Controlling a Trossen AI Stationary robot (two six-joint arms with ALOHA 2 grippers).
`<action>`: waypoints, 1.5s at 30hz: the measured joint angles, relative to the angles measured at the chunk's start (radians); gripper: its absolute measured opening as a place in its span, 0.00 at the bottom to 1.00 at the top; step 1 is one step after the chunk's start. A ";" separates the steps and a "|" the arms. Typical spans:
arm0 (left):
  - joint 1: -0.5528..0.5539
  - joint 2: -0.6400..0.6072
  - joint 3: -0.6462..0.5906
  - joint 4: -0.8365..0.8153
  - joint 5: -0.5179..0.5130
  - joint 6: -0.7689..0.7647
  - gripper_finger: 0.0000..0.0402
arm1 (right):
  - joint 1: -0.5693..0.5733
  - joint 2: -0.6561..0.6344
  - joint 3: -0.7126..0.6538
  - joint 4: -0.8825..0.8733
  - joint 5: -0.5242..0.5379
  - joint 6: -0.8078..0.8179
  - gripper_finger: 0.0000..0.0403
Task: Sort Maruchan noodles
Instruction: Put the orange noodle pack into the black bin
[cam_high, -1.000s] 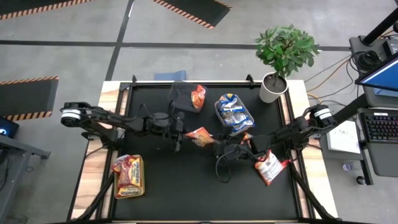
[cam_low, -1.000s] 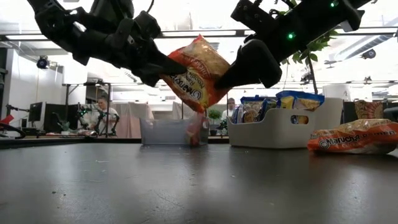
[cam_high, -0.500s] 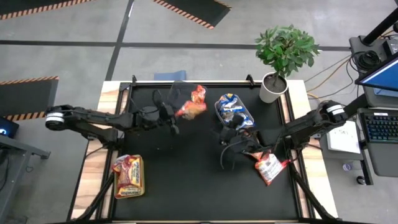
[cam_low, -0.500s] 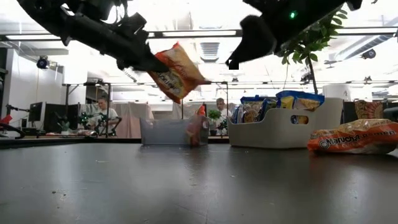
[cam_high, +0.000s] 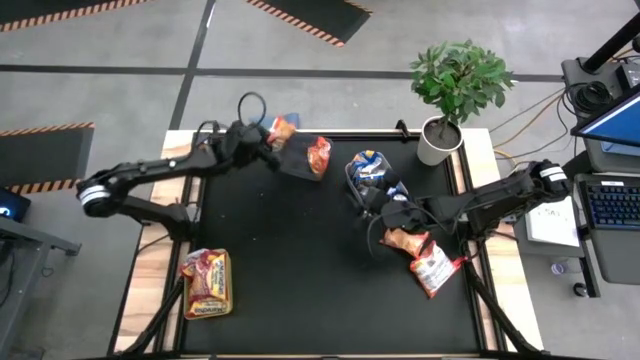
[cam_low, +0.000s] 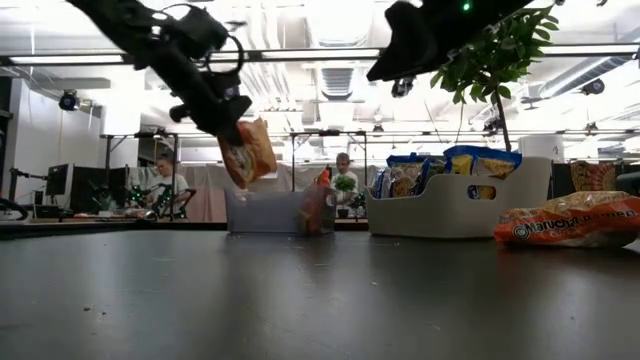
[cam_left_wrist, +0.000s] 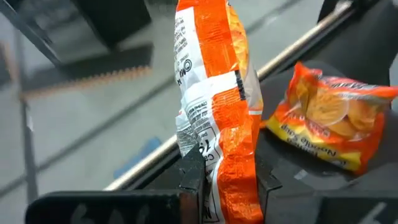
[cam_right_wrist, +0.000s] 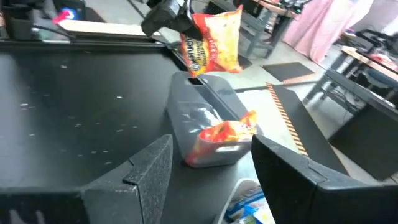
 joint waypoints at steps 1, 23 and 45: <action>0.022 0.022 0.030 -0.038 0.036 -0.009 0.10 | -0.012 0.000 0.000 0.000 0.000 0.000 0.52; 0.070 0.327 0.262 -0.308 0.113 -0.208 0.10 | -0.146 -0.017 0.000 -0.001 -0.005 -0.054 0.52; 0.070 0.354 0.262 -0.306 0.105 -0.219 0.33 | -0.150 -0.032 0.000 -0.001 -0.006 -0.029 0.52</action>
